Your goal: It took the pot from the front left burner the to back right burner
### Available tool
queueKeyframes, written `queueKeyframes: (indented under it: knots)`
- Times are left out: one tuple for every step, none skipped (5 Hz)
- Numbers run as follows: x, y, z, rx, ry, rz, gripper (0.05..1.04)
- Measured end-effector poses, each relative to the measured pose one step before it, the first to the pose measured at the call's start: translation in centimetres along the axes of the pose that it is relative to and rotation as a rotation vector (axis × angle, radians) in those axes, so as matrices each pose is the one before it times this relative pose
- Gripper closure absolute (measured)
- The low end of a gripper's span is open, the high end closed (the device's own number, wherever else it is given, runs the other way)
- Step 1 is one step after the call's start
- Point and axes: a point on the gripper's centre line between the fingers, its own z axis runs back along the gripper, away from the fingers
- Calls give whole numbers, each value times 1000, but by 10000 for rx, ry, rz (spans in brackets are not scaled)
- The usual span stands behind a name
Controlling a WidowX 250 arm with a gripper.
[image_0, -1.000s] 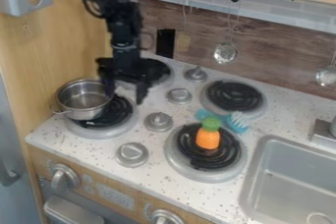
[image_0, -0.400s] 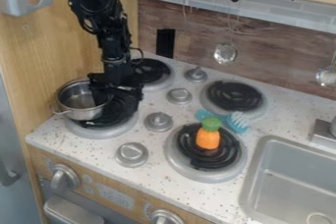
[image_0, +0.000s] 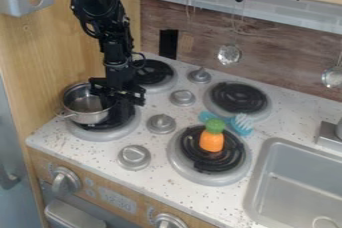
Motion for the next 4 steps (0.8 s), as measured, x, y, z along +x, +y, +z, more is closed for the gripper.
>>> queueKeyframes:
  knots:
    - [112,-669,-7,24,23,-259,941]
    - [-89,-753,-61,32,40,-269,1002]
    - [-474,-3403,977,-16,-128,-1017,1011]
    - [1314,-6158,2147,-45,-651,-1972,1024]
